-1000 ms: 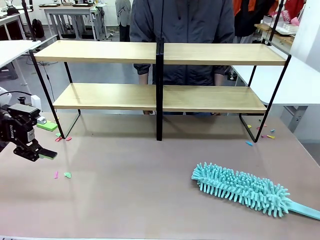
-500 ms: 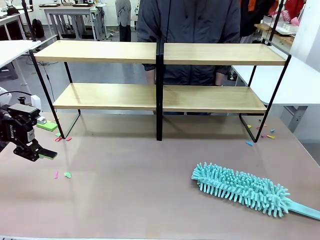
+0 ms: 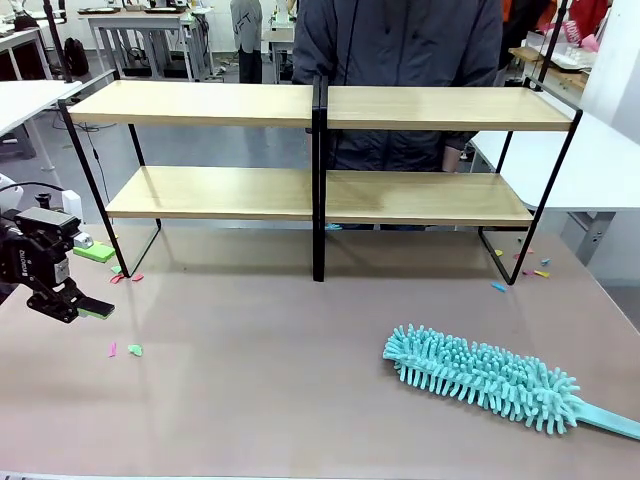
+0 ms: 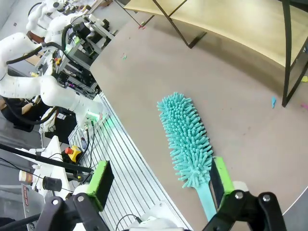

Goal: Clean the shelves.
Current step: Place the Duster on the table.

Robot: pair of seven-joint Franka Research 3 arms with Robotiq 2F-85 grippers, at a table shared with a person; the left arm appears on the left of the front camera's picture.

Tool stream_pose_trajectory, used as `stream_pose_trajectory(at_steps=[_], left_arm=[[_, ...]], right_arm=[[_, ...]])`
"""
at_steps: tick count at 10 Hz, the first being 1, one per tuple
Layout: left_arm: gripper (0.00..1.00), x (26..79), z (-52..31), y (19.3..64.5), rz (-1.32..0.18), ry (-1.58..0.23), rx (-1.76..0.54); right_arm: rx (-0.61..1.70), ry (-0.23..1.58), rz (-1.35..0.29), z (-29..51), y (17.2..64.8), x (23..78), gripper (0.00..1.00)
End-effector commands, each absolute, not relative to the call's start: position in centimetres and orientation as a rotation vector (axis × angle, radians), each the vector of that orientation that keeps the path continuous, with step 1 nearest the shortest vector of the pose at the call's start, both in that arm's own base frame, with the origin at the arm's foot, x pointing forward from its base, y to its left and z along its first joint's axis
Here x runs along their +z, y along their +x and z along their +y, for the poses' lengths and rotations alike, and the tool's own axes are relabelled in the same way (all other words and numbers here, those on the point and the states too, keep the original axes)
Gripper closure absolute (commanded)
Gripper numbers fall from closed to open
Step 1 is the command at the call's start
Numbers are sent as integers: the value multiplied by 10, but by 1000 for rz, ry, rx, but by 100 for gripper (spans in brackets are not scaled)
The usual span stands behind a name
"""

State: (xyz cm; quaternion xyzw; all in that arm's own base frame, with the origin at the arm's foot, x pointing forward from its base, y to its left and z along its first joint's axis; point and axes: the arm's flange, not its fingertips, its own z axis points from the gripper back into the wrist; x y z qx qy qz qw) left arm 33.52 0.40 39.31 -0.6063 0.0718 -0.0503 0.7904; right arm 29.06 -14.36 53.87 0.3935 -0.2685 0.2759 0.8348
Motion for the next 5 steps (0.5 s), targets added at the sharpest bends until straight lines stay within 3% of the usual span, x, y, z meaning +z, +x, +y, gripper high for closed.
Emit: stream_pose_trajectory(at_steps=[1,5], left_arm=[[0,393,1,332,134,-1335,-121],[0,393,1,332,134,-1335,-121]], right_arm=[[586,834,-595,-142,294,538,0],[586,834,-595,-142,294,538,0]])
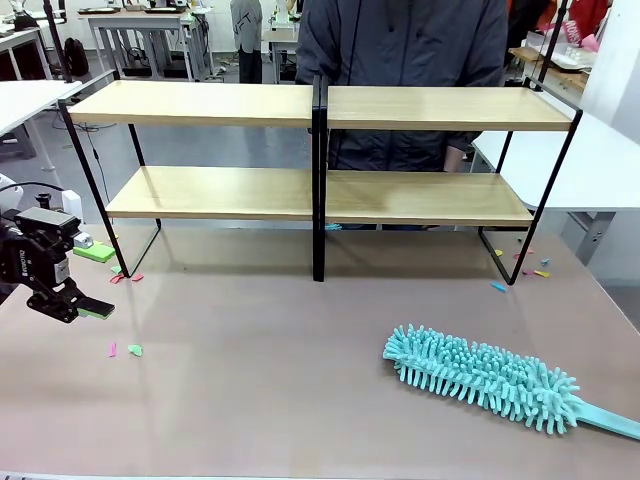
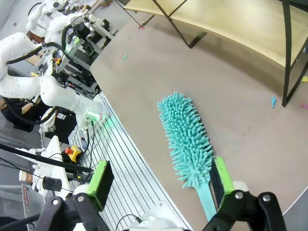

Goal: Clean the shelves.
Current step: Place the Duster on the table.

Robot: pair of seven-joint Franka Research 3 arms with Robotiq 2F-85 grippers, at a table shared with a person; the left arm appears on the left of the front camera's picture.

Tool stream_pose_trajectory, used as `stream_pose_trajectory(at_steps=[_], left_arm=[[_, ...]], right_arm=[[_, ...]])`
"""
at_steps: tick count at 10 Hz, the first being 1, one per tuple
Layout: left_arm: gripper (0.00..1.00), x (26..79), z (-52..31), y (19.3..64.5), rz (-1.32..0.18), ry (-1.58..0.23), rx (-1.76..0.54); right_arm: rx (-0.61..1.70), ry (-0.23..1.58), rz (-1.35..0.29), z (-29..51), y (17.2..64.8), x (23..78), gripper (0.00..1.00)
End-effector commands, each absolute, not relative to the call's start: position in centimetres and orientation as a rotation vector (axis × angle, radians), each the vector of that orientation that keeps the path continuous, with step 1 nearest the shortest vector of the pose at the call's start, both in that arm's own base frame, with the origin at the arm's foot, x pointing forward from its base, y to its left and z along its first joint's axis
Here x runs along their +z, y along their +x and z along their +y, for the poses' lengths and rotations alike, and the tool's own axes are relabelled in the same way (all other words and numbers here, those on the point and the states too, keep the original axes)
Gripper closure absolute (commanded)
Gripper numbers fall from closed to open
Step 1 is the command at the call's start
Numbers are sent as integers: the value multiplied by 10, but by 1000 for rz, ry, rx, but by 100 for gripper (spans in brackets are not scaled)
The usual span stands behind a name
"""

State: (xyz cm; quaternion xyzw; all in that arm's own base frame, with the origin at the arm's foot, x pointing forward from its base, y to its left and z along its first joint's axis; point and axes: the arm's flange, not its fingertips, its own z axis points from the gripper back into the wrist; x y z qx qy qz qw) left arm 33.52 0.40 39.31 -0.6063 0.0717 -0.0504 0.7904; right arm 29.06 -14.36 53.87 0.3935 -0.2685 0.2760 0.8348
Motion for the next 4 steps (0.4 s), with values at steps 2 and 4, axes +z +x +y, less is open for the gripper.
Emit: stream_pose_trajectory(at_steps=[2,4], left_arm=[[0,393,1,332,134,-1335,-121],[0,393,1,332,134,-1335,-121]], right_arm=[[586,834,-595,-142,294,538,0],[586,834,-595,-142,294,538,0]])
